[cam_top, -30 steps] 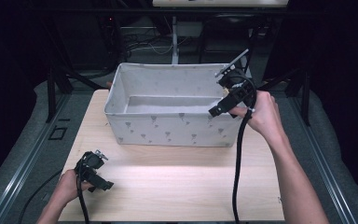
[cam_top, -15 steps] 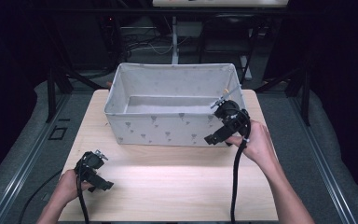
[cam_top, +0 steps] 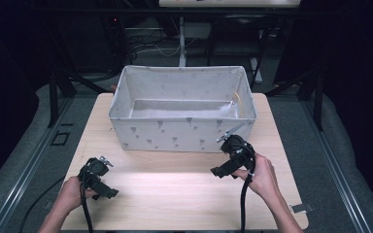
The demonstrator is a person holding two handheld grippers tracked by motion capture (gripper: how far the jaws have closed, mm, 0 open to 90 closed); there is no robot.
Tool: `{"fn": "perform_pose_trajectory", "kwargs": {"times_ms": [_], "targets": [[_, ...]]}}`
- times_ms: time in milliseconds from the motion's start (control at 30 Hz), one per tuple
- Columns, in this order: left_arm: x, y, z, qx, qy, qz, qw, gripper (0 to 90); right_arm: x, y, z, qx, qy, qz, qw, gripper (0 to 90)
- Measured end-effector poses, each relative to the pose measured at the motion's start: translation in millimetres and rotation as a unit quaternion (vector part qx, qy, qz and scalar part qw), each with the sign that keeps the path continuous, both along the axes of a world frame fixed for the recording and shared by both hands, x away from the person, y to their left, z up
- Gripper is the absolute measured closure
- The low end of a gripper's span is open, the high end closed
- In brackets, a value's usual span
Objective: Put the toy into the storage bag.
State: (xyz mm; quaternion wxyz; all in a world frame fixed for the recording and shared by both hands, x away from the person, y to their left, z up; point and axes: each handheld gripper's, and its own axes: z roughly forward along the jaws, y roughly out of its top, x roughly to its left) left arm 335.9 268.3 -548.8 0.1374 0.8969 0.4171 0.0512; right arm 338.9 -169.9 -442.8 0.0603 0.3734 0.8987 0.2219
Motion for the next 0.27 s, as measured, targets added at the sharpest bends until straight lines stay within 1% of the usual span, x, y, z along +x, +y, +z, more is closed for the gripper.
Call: {"fn": "perform_pose_trajectory", "kwargs": {"times_ms": [33, 100, 167, 200, 267], "targets": [[0.0, 0.0, 0.1, 0.000, 0.000, 0.000, 1.0000, 0.2, -1.1, 0.5, -1.8, 0.011, 0.000, -0.005, 0.9999, 8.3], [0.3, 0.7, 0.3, 0.000, -0.001, -0.001, 1.0000, 0.2, -1.6, 0.0, -4.5, 0.001, 0.004, 0.002, 1.0000, 8.0], [0.1, 0.8, 0.7, 0.001, -0.003, 0.000, 1.0000, 0.2, -3.0, 0.3, -10.0, 0.002, 0.007, 0.000, 1.0000, 7.9], [0.2, 0.8, 0.7, 0.000, -0.003, 0.000, 1.0000, 0.2, -3.0, -0.2, -12.4, -0.002, 0.014, 0.002, 0.9999, 7.8], [0.0, 0.0, 0.7, -0.002, -0.003, -0.001, 1.0000, 0.2, -3.4, -0.8, -16.9, -0.010, 0.014, 0.001, 0.9998, 7.9]]}}
